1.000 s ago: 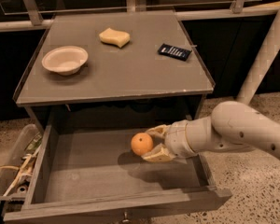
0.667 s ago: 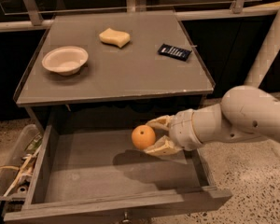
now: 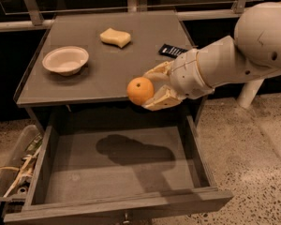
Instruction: Pick orange from top drawer and place on counter
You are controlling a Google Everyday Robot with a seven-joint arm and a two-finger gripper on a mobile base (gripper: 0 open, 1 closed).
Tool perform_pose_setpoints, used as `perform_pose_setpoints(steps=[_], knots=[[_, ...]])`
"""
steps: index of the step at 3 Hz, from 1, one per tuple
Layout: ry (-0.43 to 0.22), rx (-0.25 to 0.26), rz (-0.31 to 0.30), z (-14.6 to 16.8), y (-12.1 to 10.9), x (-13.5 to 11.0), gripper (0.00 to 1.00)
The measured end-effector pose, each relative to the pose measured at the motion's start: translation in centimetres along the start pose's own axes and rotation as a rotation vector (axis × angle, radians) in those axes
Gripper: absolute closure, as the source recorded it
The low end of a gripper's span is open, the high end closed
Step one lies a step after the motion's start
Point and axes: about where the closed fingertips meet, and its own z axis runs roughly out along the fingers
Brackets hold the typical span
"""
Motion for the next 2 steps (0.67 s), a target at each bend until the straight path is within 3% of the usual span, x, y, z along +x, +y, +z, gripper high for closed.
perform_pose_setpoints(steps=[2], knots=[[0.003, 0.017, -0.004, 0.10, -0.57, -0.12, 1.00]])
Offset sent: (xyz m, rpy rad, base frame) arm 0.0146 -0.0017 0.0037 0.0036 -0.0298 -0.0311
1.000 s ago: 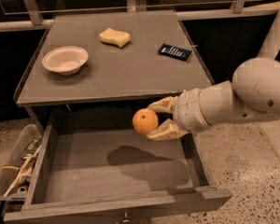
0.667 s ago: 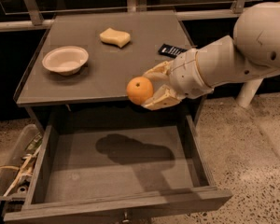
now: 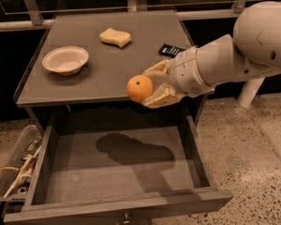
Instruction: Pick orange from top drawer and place on counter
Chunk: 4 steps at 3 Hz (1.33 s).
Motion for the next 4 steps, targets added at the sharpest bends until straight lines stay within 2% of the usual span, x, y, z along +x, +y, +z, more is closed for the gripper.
perform_pose_setpoints(steps=[1, 2, 3, 4], knots=[[0.010, 0.040, -0.029, -0.2, -3.0, -0.1, 1.00], [-0.020, 0.097, -0.011, 0.1, -7.8, -0.5, 1.00], [-0.053, 0.141, 0.051, 1.2, -12.0, 0.0, 1.00], [-0.093, 0.159, 0.145, 3.2, -14.7, 1.3, 1.00]])
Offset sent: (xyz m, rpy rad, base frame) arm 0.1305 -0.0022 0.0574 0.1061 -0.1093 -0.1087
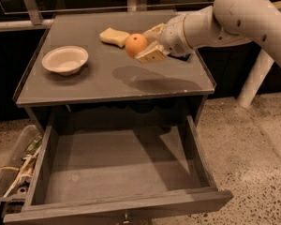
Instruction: Pick orange from top drawer and place on counter
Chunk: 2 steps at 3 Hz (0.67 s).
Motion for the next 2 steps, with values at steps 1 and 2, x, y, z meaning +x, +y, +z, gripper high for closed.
perform_pose_setpoints(steps=[1, 2], knots=[[0.011, 0.005, 0.075, 2.0, -1.7, 1.8, 1.00], [0.043, 0.011, 0.140, 3.2, -2.8, 3.7, 1.00]])
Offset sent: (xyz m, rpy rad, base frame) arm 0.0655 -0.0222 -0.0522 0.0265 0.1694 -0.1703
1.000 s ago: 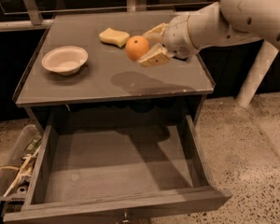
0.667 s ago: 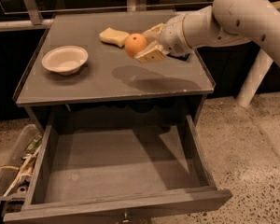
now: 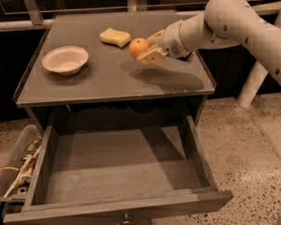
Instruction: Pick orange from top drawer and place on counter
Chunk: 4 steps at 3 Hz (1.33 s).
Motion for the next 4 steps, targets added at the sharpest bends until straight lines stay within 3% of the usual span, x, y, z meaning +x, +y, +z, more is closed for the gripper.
perform_pose_setpoints(steps=[1, 3, 4], knots=[[0.020, -0.005, 0.049, 0.7, -0.4, 1.6, 1.00], [0.057, -0.066, 0.094, 3.4, 0.6, 3.4, 1.00], [0.058, -0.066, 0.094, 3.4, 0.6, 3.4, 0.82]])
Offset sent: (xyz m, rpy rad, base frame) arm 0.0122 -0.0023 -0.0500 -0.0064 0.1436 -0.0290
